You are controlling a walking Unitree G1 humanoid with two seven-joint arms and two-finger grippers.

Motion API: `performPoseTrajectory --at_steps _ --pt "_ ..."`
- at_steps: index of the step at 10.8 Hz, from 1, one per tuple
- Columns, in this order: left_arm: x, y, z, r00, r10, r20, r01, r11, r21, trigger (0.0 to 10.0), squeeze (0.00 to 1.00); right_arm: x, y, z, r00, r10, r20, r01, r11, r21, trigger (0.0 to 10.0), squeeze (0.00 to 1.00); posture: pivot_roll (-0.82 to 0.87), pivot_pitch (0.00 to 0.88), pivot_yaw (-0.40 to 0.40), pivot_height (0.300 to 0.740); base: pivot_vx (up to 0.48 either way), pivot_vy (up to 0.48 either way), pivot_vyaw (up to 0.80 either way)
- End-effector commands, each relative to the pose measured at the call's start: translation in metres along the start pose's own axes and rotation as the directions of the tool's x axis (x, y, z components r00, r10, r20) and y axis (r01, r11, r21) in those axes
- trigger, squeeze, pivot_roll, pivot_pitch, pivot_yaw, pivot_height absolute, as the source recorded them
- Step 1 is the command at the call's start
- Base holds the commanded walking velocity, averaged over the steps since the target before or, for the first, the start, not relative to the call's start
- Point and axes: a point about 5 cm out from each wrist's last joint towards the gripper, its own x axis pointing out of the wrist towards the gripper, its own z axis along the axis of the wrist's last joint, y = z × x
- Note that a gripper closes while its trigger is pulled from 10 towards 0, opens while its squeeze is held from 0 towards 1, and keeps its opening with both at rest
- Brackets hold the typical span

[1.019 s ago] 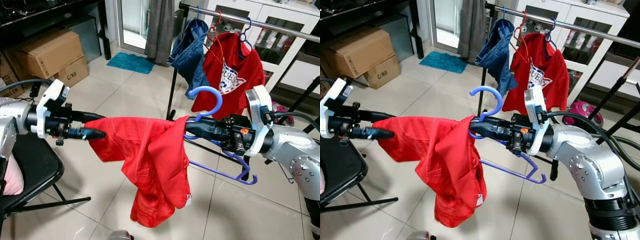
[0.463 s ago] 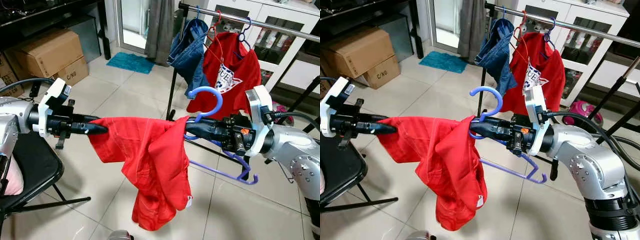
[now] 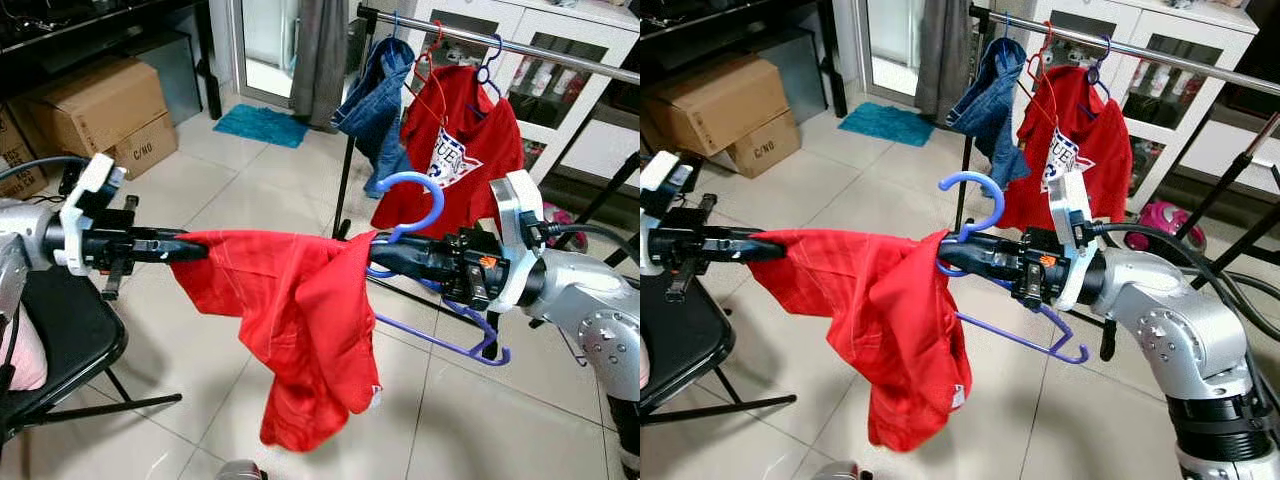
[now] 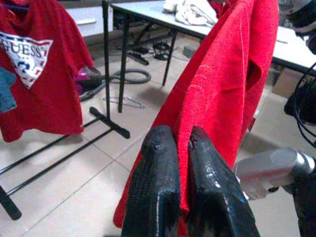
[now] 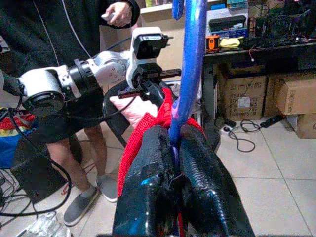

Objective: Hang hanger

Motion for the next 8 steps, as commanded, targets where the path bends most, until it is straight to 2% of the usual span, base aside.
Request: performPoseTrajectory --at_steps 1,2,5,7,8 --pt "-0.016 -0.001 -0.004 0.998 0.061 0.016 -0.061 0.998 -0.015 0.0 0.00 -0.004 0.003 0.014 0.999 0.004 0.032 -0.003 0.999 -0.054 10.0 0.00 0.06 0.000 -0.039 0.740 0.000 0.000 0.00" --pt "-0.019 -0.001 -0.004 0.997 0.073 0.020 -0.073 0.997 -0.016 0.0 0.00 -0.004 0.002 0.013 0.999 0.002 0.032 0.000 0.999 -0.053 10.0 0.00 0.06 0.000 -0.040 0.740 0.000 0.000 0.00" --pt "-0.039 -0.005 -0.007 0.986 0.165 0.025 -0.165 0.986 -0.020 0.0 0.00 -0.006 0.002 0.010 0.999 -0.006 0.032 0.008 0.999 -0.046 10.0 0.00 0.07 0.000 -0.048 0.740 0.000 0.000 0.00" --pt "-0.043 -0.007 -0.007 0.985 0.174 0.019 -0.174 0.985 -0.020 0.0 0.00 -0.006 0.001 0.010 1.000 -0.006 0.027 0.007 0.999 -0.044 10.0 0.00 0.07 0.000 -0.054 0.740 0.000 0.000 0.00" --pt "-0.039 -0.010 -0.007 0.989 0.144 0.014 -0.144 0.989 -0.022 0.0 0.00 -0.006 0.000 0.010 1.000 -0.003 0.026 0.005 0.999 -0.045 10.0 0.00 0.07 0.000 -0.058 0.740 0.000 0.000 0.00"
